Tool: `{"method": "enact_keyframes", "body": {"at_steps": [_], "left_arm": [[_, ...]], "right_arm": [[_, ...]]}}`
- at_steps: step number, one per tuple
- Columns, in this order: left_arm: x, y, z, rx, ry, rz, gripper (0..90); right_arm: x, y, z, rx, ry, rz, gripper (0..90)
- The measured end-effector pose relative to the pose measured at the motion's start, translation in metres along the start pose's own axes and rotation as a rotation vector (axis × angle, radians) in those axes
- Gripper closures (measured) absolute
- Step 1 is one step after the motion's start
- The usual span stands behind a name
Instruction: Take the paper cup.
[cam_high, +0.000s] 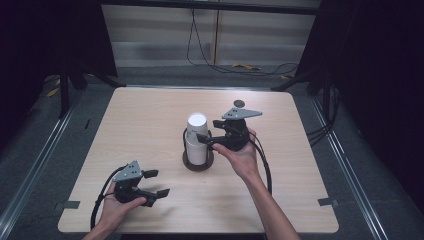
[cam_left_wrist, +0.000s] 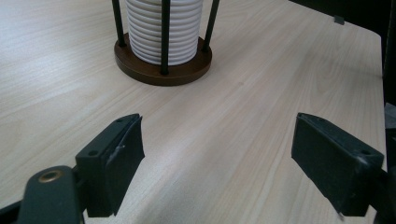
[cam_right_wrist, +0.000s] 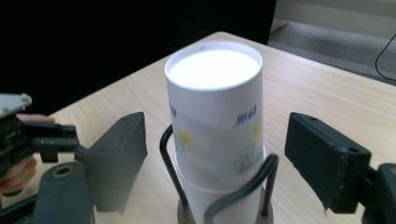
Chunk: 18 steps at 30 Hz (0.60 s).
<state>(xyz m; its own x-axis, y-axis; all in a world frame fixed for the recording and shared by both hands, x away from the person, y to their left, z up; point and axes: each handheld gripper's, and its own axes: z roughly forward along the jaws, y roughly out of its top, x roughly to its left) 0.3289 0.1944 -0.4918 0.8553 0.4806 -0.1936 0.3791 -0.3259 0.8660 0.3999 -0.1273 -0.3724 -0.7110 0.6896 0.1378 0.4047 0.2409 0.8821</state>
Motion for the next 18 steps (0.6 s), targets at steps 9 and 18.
{"method": "enact_keyframes", "body": {"at_steps": [9, 18], "left_arm": [[0.0, -0.001, 0.001, 0.004, -0.003, -0.002, 16.8], [0.001, -0.002, 0.001, 0.005, 0.0, -0.008, 16.8]], "right_arm": [[0.001, 0.013, 0.012, 0.027, 0.01, -0.019, 20.4], [0.002, 0.018, 0.026, 0.045, 0.011, -0.035, 22.3]]}}
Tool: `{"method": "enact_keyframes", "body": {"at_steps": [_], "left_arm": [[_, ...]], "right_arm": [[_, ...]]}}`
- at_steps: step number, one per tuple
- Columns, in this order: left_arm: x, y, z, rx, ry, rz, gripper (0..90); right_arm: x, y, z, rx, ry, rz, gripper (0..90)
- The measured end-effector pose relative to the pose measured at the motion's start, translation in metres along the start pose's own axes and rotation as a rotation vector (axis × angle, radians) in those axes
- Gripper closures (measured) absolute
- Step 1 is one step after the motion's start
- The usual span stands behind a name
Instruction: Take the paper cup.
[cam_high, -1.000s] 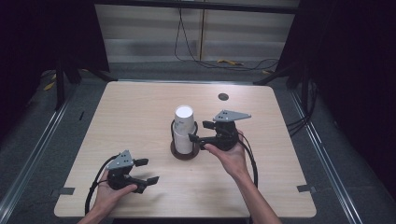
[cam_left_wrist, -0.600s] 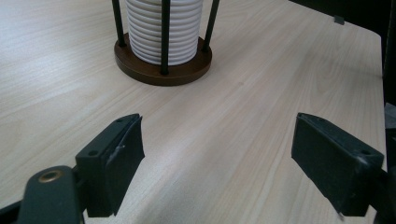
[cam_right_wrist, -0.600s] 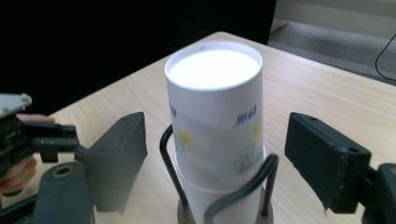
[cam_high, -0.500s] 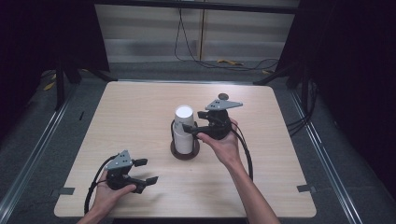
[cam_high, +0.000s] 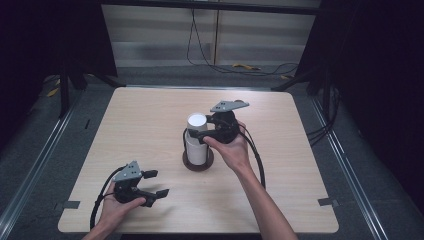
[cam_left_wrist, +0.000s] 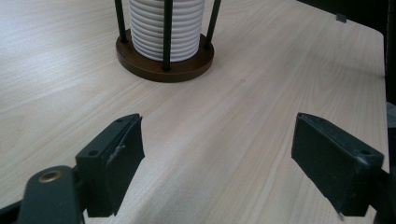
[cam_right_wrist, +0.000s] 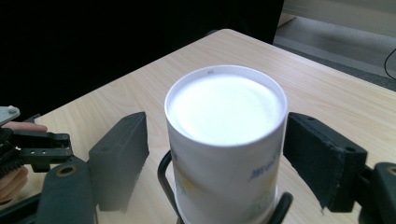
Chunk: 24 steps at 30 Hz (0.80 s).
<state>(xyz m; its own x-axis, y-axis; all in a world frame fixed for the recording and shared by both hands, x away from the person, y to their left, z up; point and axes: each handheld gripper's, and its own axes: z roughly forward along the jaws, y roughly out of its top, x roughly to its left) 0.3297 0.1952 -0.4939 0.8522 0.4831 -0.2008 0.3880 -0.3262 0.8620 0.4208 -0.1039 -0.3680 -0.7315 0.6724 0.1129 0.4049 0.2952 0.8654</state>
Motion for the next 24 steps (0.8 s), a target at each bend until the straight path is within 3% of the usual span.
{"method": "enact_keyframes", "body": {"at_steps": [5, 9, 12, 13, 17, 24], "left_arm": [[-0.001, 0.001, 0.004, -0.003, -0.009, -0.012, 16.8], [-0.004, 0.001, 0.004, 0.014, 0.006, 0.021, 17.0], [-0.002, 0.001, 0.003, 0.012, 0.007, 0.015, 17.0], [0.0, 0.0, 0.002, -0.003, -0.021, -0.025, 17.0], [0.0, -0.001, 0.0, 0.006, 0.001, -0.004, 17.5], [0.0, -0.001, 0.002, 0.009, -0.009, -0.01, 17.5]], "right_arm": [[0.0, 0.003, 0.007, 0.003, -0.011, -0.01, 25.5], [-0.002, 0.003, 0.012, -0.003, -0.017, -0.002, 29.3], [-0.002, 0.004, 0.014, 0.013, -0.027, 0.002, 32.2], [-0.002, 0.005, 0.013, 0.009, -0.03, 0.007, 32.4], [-0.001, 0.005, 0.013, 0.007, -0.032, 0.004, 32.7], [0.0, 0.008, 0.011, -0.01, -0.035, 0.002, 32.9]]}}
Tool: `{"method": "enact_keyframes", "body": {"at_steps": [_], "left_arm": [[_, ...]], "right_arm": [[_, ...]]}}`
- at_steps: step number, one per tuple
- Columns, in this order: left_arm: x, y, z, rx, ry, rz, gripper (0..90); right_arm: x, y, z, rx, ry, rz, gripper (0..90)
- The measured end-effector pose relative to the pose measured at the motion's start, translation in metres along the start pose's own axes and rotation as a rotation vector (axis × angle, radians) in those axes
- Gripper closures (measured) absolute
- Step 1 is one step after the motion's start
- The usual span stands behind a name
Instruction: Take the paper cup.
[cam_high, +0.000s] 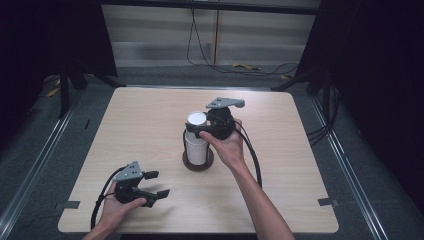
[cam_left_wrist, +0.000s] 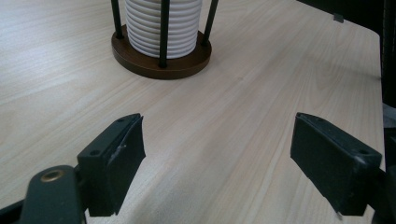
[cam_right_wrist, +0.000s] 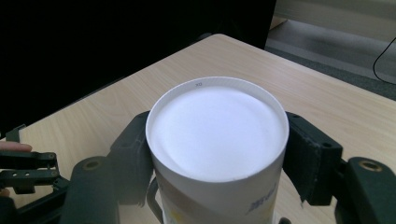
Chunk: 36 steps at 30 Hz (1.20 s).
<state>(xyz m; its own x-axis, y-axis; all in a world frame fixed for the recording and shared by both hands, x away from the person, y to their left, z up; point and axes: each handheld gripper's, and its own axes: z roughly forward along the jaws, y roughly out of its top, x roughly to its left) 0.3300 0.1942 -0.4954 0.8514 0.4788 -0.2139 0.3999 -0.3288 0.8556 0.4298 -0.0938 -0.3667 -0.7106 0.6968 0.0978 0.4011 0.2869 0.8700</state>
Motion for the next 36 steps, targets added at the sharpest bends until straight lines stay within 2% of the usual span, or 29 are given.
{"method": "enact_keyframes", "body": {"at_steps": [10, 19, 25, 32, 36], "left_arm": [[0.0, -0.001, -0.001, -0.003, -0.004, -0.004, 17.5], [-0.001, -0.001, -0.001, -0.005, 0.0, 0.007, 17.5], [0.0, -0.001, -0.001, -0.005, -0.004, 0.005, 17.5], [-0.001, -0.001, -0.001, -0.006, -0.007, 0.005, 17.5], [-0.001, -0.001, -0.001, 0.0, -0.009, 0.008, 17.5]], "right_arm": [[0.002, 0.002, -0.007, -0.016, -0.003, -0.015, 33.3], [-0.002, 0.007, -0.013, -0.06, 0.019, 0.028, 33.9], [-0.002, 0.007, -0.013, -0.058, 0.017, 0.032, 34.3], [-0.003, 0.01, -0.017, -0.094, 0.022, 0.053, 34.7], [-0.002, 0.011, -0.017, -0.092, 0.011, 0.041, 34.9]]}}
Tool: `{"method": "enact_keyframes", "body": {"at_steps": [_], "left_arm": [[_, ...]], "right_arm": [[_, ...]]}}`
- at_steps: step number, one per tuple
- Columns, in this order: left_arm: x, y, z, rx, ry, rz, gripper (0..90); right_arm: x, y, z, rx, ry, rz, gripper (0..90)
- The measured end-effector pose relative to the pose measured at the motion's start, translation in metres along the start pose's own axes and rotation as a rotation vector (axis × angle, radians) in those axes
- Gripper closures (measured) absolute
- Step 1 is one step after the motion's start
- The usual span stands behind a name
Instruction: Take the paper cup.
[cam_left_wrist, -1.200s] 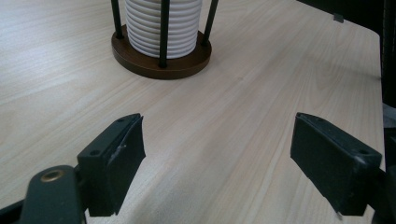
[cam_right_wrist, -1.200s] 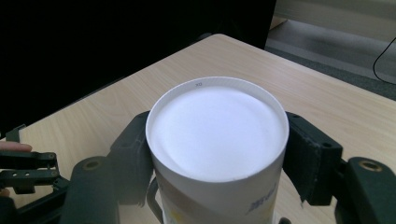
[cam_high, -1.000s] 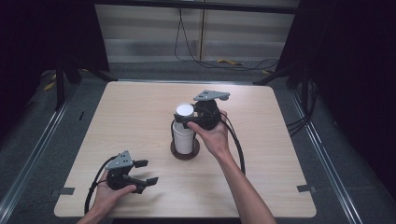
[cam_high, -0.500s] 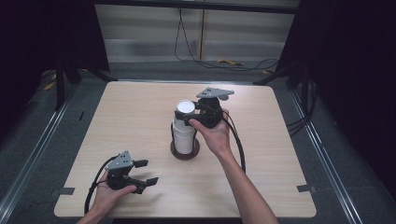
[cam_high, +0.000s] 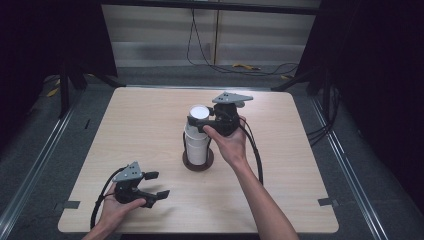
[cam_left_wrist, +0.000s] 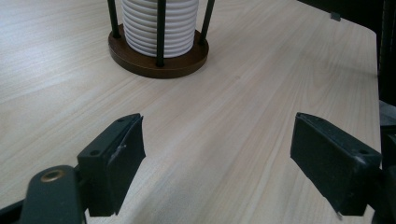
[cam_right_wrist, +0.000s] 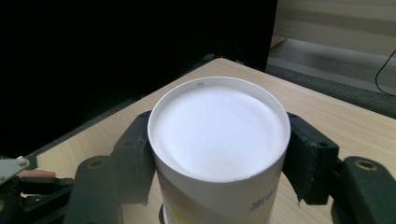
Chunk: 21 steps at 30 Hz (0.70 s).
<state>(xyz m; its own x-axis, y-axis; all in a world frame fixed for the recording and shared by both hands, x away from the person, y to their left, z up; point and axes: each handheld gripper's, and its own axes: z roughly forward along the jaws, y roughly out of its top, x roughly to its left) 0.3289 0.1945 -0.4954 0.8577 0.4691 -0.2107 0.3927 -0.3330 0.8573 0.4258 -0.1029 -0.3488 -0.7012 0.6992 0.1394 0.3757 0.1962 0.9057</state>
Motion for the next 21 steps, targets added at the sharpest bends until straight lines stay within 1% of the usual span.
{"method": "enact_keyframes", "body": {"at_steps": [3, 8, 13, 17, 21], "left_arm": [[0.0, 0.0, 0.0, 0.0, 0.0, -0.001, 17.5], [0.0, 0.0, 0.001, -0.004, 0.0, -0.002, 17.5], [0.001, 0.0, -0.001, -0.003, 0.006, -0.001, 17.5], [0.002, 0.0, -0.003, -0.011, 0.012, -0.01, 17.5], [0.002, 0.0, -0.002, -0.006, 0.01, -0.005, 17.5]], "right_arm": [[0.001, 0.002, -0.001, -0.013, 0.005, 0.012, 35.0], [0.001, 0.006, -0.005, -0.034, 0.003, 0.015, 35.1], [-0.001, 0.007, -0.008, -0.049, 0.006, 0.035, 35.1], [-0.001, 0.009, -0.012, -0.068, 0.012, 0.039, 35.2], [-0.001, 0.012, -0.015, -0.087, 0.017, 0.051, 35.3]]}}
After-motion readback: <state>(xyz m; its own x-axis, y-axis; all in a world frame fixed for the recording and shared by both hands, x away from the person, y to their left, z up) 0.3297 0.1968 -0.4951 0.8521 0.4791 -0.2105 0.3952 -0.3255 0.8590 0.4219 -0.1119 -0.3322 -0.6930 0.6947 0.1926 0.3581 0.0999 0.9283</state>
